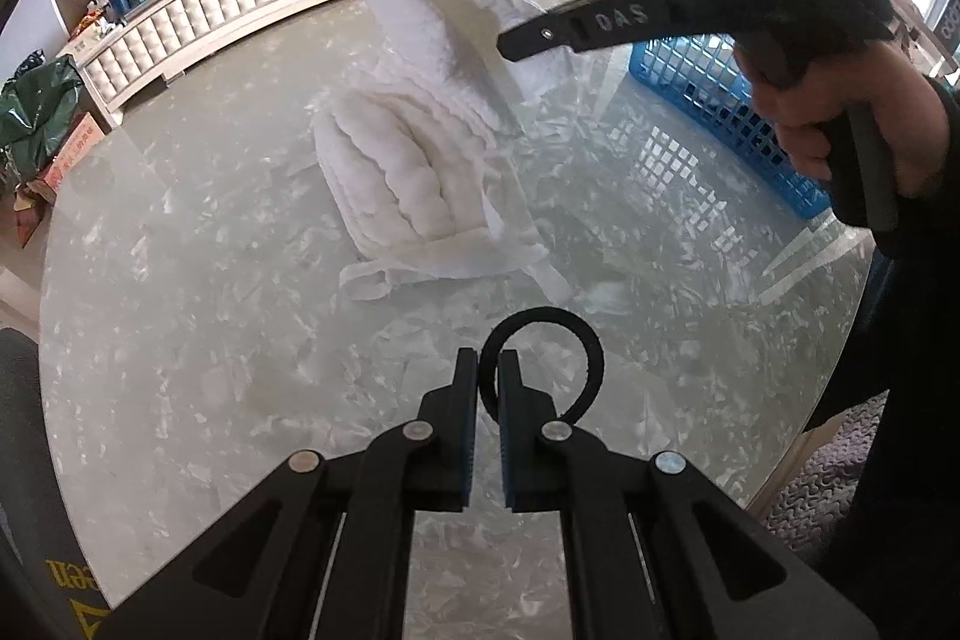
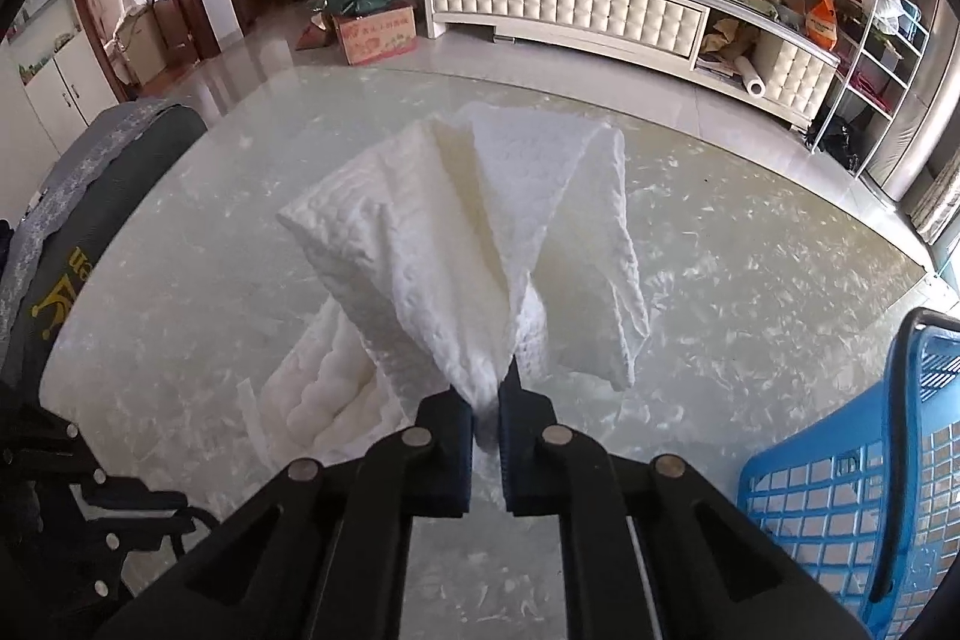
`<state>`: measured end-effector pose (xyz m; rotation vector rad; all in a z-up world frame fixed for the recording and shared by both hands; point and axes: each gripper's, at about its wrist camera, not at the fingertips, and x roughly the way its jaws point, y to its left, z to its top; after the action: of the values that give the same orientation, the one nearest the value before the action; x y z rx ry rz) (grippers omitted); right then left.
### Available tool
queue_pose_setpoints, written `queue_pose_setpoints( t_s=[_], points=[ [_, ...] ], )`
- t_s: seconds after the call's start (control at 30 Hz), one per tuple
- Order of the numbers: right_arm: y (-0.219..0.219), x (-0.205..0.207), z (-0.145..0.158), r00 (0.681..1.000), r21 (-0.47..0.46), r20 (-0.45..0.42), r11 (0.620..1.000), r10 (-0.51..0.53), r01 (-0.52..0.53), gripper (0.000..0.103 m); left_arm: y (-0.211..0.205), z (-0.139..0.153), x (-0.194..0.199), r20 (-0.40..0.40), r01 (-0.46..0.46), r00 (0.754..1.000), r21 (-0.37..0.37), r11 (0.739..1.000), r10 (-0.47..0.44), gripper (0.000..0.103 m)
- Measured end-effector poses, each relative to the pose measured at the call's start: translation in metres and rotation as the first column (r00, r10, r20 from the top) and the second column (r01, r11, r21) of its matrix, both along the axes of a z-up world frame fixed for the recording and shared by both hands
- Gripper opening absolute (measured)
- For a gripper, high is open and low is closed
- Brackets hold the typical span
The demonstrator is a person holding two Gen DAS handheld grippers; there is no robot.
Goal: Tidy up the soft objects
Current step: 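Carry the white towel over the blue basket with the right gripper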
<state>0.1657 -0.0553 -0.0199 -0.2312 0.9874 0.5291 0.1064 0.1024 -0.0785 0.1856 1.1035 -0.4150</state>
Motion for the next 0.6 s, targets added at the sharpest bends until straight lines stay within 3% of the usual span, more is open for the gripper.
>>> queue_pose_setpoints(
  t_s=[0.33, 0.6],
  points=[
    [-0.010, -0.029, 0.020, 0.998, 0.025, 0.069, 1.000, 0.014, -0.016, 0.006, 0.002, 0.020, 0.006, 0.059, -0.051, 0.997, 0.024, 0.998, 0.049, 0.005],
    [-0.021, -0.050, 0.044, 0.987, 0.032, 0.155, 0.999, 0.036, -0.042, 0.006, 0.007, 0.054, 0.002, 0.120, -0.100, 0.988, 0.000, 0.995, 0.099, 0.005]
  ],
)
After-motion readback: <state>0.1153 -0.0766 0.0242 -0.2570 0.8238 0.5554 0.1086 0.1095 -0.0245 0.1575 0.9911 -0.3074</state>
